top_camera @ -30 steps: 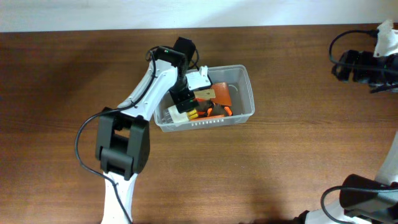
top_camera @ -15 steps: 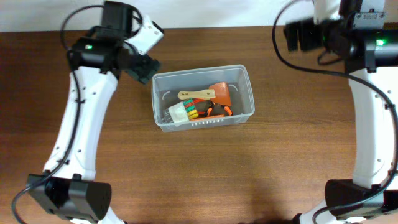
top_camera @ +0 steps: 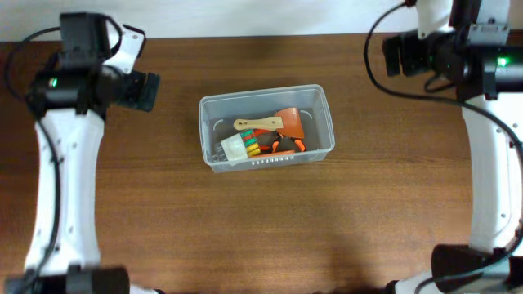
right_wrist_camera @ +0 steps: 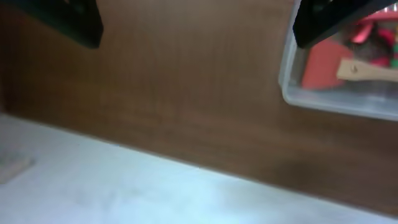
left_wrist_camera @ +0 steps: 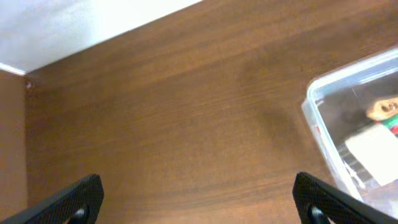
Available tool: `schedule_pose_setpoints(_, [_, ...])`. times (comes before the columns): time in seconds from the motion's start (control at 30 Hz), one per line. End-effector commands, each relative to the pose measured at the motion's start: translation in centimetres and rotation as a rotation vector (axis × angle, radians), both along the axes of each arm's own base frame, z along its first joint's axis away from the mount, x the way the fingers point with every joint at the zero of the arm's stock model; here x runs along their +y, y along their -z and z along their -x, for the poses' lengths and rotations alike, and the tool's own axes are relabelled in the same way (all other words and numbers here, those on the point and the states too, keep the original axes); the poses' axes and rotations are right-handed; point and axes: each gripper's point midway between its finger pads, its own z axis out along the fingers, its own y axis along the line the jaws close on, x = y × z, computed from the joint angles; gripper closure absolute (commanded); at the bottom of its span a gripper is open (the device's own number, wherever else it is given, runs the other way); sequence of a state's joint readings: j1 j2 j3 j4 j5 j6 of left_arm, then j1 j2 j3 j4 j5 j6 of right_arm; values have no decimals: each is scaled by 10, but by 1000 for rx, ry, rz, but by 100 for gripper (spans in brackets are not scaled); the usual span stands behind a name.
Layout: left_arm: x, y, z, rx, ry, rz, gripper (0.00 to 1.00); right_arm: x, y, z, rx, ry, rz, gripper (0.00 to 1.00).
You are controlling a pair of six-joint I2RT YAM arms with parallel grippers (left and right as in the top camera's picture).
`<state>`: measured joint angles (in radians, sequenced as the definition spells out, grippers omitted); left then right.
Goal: Pack container
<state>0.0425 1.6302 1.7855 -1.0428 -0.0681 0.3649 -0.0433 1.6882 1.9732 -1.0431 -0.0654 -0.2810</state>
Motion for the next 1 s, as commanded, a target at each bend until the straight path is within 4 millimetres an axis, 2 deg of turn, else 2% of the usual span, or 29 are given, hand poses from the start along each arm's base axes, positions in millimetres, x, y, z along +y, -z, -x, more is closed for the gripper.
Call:
schedule_pose_setpoints(0.0, [9,-5,35,-56,-42,9,1,-10,-9,41,-46,35,21,1])
schedule_pose_setpoints(0.17, [8,13,70,-161,-45,5,1,-8,-1,91,-118,43,32,1])
schedule_pose_setpoints(0.4, [4,41,118,-319,-57,11,1,-4,34,154,-187,44,34,1])
schedule_pose_setpoints(0.57, [2,52,145,-429,-52,7,1,-2,72,189,-180,44,34,1])
schedule_pose_setpoints(0.73, [-4,57,159,-492,-29,21,1,-3,88,204,-215,50,40,1])
schedule_pose_setpoints(0.97, [-9,57,159,-508,-6,37,1,-10,95,208,-217,86,67,1])
